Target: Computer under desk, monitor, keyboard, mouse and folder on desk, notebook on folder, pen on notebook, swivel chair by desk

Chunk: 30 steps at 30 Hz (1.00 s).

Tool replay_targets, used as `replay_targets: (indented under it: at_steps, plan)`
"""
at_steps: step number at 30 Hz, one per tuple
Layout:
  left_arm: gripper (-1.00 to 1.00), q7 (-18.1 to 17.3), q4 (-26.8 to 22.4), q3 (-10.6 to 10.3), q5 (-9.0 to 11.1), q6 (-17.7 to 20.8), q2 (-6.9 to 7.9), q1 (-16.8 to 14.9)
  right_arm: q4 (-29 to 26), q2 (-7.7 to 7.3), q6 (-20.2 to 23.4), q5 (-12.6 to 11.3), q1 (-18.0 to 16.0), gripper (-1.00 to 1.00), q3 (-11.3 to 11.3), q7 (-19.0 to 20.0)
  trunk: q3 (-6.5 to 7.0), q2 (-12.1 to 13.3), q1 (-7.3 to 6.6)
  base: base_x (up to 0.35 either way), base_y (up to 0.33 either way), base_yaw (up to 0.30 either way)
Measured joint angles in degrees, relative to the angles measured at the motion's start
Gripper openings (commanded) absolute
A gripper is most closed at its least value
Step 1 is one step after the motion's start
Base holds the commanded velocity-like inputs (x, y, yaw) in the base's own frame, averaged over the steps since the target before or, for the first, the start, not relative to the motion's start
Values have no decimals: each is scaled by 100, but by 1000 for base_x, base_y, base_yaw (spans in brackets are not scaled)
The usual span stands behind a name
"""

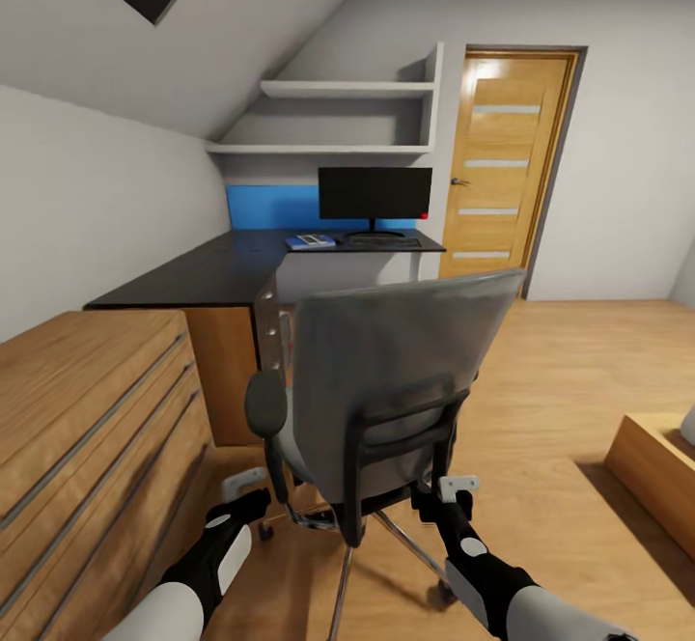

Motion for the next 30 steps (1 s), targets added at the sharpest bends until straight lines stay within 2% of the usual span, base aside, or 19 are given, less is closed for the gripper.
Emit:
replay_targets:
  at_steps: [9,13,25,30]
  plan:
    - [100,0,0,-1,-1,1,6,0,-7,0,1,-4,0,100,8,2,0,0,0,309,-115,0]
    - [100,-7,2,-14,9,8,6,0,-6,-1,-13,2,-2,100,-19,0,1,0,3,96,-44,0]
    - [100,-18,2,-13,17,9,15,-1,10,0,-167,21,-3,100,-8,4,1,0,3,-64,-3,0]
    - [100,-18,2,-13,17,9,15,-1,10,0,-168,22,-3,100,-7,4,1,1,6,-244,0,0]
